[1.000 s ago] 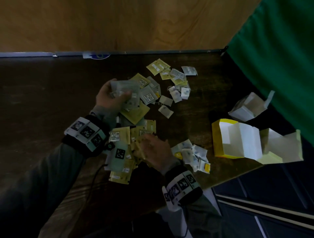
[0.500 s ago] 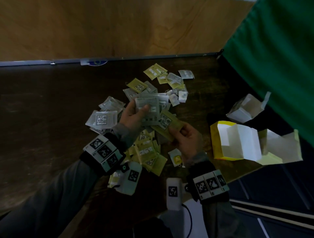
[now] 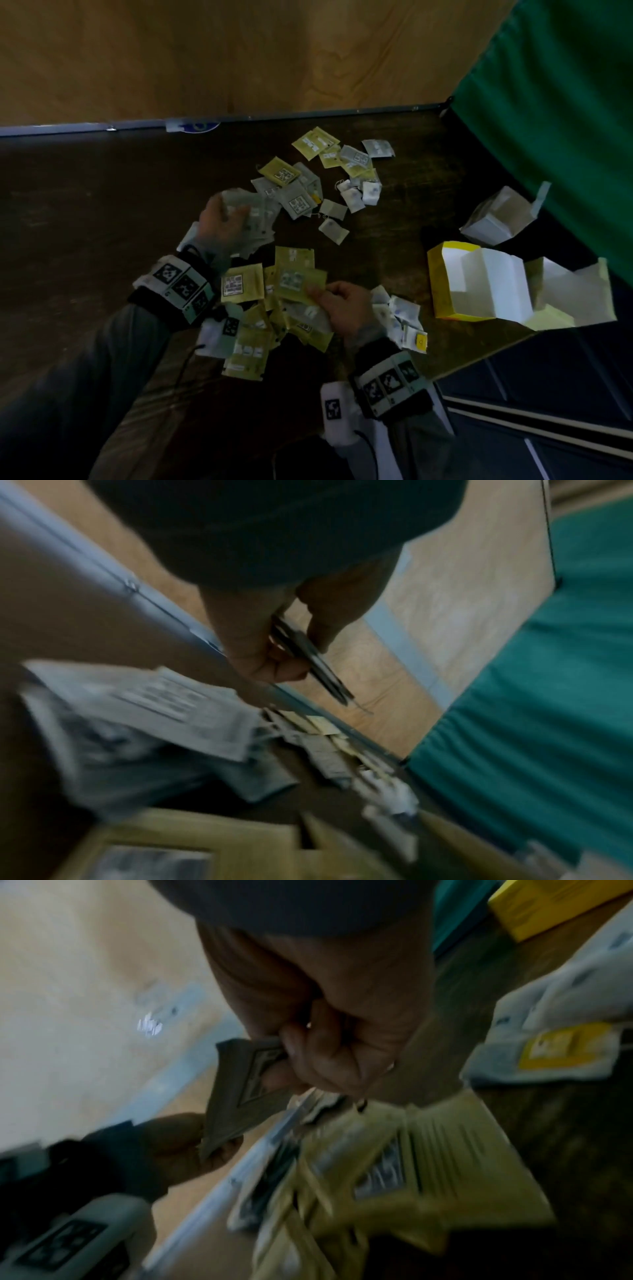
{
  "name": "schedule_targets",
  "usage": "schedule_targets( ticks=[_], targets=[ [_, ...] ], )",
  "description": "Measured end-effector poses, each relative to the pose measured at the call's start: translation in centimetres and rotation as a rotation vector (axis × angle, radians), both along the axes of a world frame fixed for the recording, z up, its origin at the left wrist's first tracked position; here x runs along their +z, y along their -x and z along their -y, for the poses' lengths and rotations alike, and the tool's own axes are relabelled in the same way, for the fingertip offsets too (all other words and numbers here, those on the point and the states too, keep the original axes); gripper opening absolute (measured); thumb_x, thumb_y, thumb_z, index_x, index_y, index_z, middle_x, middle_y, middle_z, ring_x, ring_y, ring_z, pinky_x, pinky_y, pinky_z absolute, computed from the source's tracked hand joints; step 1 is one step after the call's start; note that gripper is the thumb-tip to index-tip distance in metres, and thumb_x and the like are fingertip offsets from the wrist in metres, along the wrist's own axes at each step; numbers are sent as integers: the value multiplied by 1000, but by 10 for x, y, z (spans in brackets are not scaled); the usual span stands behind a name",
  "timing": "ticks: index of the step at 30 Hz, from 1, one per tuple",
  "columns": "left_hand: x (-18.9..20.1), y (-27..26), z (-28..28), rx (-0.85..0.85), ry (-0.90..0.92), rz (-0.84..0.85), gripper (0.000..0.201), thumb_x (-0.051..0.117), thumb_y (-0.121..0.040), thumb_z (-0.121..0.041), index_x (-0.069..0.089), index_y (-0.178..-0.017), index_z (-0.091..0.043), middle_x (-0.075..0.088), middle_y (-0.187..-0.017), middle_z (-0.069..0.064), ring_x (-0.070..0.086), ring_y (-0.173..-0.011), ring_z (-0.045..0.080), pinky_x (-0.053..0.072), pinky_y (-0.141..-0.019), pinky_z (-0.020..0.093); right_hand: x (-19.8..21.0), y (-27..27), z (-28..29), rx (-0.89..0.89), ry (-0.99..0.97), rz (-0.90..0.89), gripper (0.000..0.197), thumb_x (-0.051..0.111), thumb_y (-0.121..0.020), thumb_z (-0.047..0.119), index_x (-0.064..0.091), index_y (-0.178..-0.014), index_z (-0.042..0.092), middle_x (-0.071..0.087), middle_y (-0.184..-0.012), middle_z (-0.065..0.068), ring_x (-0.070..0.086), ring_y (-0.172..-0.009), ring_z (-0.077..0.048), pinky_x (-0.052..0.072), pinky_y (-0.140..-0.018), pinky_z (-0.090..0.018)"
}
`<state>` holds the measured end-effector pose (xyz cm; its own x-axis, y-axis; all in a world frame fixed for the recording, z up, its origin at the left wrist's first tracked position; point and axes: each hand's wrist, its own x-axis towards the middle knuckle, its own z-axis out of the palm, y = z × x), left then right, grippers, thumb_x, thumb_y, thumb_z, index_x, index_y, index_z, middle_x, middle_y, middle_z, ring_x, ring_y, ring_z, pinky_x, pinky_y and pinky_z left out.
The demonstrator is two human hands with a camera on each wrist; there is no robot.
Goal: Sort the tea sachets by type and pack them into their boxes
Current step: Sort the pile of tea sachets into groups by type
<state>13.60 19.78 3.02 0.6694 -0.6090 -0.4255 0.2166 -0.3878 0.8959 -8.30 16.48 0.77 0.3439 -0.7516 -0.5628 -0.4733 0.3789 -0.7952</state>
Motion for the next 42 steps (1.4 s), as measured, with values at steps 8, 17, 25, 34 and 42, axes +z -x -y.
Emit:
schedule_targets(
  ticks=[8, 17, 25, 34, 42],
  targets=[
    [-28, -25, -30, -183, -406, 819, 65, 61, -86, -32, 30, -142, -28, 18, -149, 14, 22, -134, 36, 31, -106, 51, -22, -4, -12, 309, 64, -113, 28, 76, -73, 45, 65, -81, 20, 66, -82, 4, 62, -75, -7, 50, -64, -29],
    [-1, 33, -24, -1094, -356, 447, 53, 60, -88, -33, 41, -137, -29, 44, -136, -7, 44, -125, 14, 35, -91, 21, -1, 7, -2, 236, 52, 69, 8, 75, -79, 20, 69, -73, 18, 67, -63, 5, 61, -60, -6, 48, -58, -22],
    [-15, 34, -29, -856, -165, 552, 60, 59, -84, -47, 38, -138, -30, 43, -131, -6, 50, -116, 15, 47, -96, 37, 14, 20, 20, 21, 321, 10, 14, 56, -93, 30, 63, -82, 26, 63, -78, 6, 60, -71, -8, 50, -63, -23],
    [-11, -12, -22, -311, -190, 489, 43, 49, -94, -23, 36, -135, -22, 52, -118, 5, 55, -106, 22, 50, -84, 40, -4, 3, 15, 19, 152, 132, 11, 54, -94, 18, 61, -89, 25, 65, -82, -3, 56, -64, -12, 46, -56, -24],
    [-30, -34, -21, -641, -726, 965, 76, 64, -81, -35, 23, -144, -24, 19, -148, 13, 21, -135, 38, 22, -110, 54, -24, 19, 14, 31, 160, 3, 9, 55, -93, 15, 63, -92, 12, 64, -74, 2, 55, -55, 0, 43, -54, -20]
  ],
)
